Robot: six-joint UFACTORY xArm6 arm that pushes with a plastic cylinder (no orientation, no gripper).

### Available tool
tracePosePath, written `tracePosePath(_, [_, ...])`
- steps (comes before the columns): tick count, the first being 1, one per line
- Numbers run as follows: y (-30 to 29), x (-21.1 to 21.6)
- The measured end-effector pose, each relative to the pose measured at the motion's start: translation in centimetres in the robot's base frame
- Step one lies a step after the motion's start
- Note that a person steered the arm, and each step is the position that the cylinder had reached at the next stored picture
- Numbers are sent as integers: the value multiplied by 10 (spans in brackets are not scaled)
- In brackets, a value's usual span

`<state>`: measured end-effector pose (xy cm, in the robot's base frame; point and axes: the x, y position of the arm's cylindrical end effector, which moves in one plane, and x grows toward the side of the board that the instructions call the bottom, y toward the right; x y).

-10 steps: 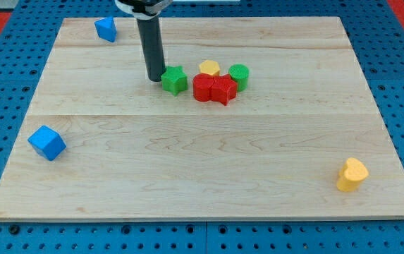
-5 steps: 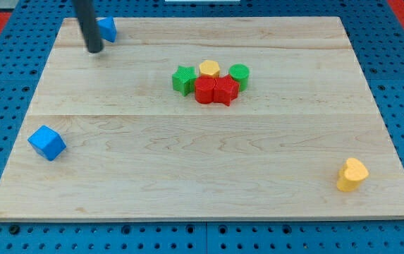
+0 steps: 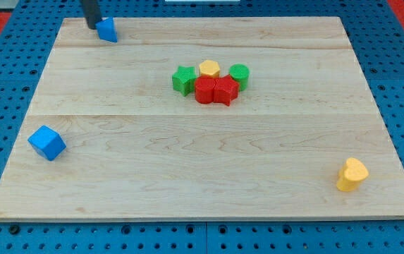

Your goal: Push blue triangle a bit down and right

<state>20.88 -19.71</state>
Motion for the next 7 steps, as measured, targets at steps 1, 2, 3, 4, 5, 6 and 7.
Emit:
tracePosePath(1, [29,-1])
tracePosePath(2, [35,-1])
tracePosePath(3, [36,0])
tracePosePath(4, [34,4])
tracePosePath(5, [32,11])
tracePosePath(6, [5,21])
tracePosePath(7, [-8,29])
